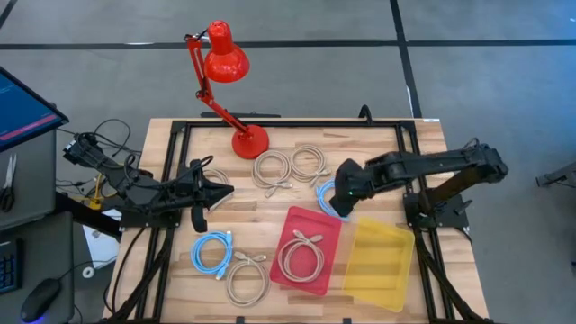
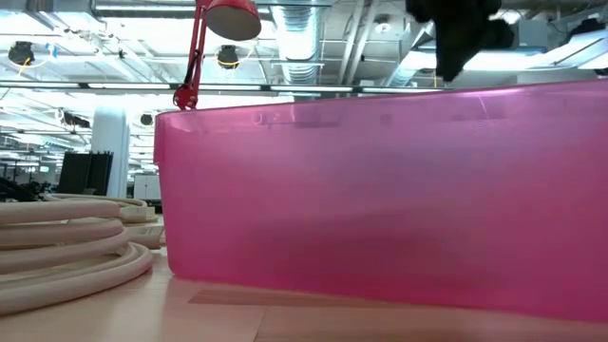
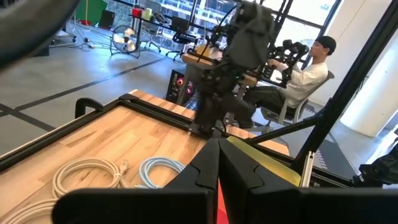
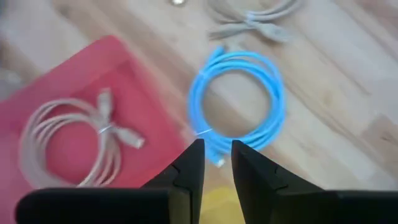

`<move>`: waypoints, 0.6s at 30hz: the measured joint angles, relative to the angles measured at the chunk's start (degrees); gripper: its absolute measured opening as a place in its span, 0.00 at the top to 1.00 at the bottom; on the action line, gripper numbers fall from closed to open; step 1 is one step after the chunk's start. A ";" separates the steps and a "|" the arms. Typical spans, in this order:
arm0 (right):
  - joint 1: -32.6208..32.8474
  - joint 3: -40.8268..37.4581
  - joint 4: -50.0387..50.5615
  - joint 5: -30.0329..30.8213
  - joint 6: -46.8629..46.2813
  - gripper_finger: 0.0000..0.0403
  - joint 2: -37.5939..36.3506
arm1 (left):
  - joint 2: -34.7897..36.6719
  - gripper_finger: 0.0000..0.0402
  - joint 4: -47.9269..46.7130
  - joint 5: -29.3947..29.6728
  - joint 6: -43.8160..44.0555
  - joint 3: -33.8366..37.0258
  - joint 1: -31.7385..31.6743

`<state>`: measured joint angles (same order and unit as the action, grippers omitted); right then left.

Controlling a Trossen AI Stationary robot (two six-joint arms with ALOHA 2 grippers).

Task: Sort HDMI cables
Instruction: Put the blue HDMI cable into the yellow bin

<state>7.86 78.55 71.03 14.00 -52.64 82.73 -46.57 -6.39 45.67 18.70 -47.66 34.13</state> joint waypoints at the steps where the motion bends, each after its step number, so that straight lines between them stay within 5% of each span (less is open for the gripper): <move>1: -0.78 -0.08 0.86 -0.01 0.52 0.82 0.17 | 0.00 0.98 0.00 0.02 -0.01 0.00 0.00; 18: -10.12 -9.68 1.19 1.48 8.21 0.82 0.84 | 0.00 0.98 0.00 0.15 -0.02 0.00 0.00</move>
<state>-2.26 68.87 72.22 15.48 -44.43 83.57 -46.57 -6.39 45.82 18.68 -47.66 34.13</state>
